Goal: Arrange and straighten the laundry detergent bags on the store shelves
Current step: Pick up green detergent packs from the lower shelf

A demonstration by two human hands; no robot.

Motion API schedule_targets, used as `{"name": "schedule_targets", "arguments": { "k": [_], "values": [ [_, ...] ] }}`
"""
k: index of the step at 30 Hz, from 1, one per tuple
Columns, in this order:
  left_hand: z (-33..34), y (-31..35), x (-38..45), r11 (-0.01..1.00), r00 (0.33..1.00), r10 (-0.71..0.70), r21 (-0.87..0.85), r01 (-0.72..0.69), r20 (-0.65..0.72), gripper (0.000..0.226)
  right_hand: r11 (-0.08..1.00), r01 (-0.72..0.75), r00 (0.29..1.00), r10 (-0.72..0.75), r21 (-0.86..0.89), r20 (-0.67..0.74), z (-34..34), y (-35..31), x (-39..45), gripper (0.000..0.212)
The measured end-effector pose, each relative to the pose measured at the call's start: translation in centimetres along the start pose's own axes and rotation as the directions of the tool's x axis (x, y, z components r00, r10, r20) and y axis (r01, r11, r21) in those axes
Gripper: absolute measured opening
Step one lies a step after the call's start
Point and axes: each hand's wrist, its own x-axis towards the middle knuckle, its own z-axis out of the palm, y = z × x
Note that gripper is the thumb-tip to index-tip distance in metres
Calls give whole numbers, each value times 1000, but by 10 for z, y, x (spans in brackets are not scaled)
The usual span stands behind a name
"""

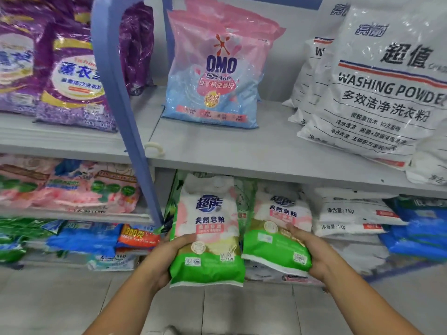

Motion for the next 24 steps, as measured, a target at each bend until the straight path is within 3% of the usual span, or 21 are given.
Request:
{"name": "schedule_targets", "arguments": {
  "k": [4,8,13,17,19,22,24],
  "values": [
    [6,-16,-41,996,996,53,-64,-58,-75,36,991,99,991,-90,-91,96,-21,-2,-23,51],
    [9,-48,-89,986,981,92,-124,-114,-170,55,971,142,959,-87,-192,268,-31,4,-46,96],
    [9,-88,-156,970,962,137,-164,-178,-237,83,965,106,907,6,-241,421,-24,17,-75,115],
    [-10,-105,-203,938,924,191,-214,-271,-331,88,956,122,847,40,-267,531,4,34,-92,97],
    [-27,-110,-220,918,916,176,-274,-285,-362,76,960,113,824,53,-255,564,21,44,-98,86],
    [-62,-114,-240,886,900,147,-351,-305,-410,58,965,82,805,82,-248,587,55,61,-104,97],
    [-87,-112,-249,862,885,138,-386,-329,-445,53,968,79,793,85,-240,603,83,73,-109,81]
  ]
}}
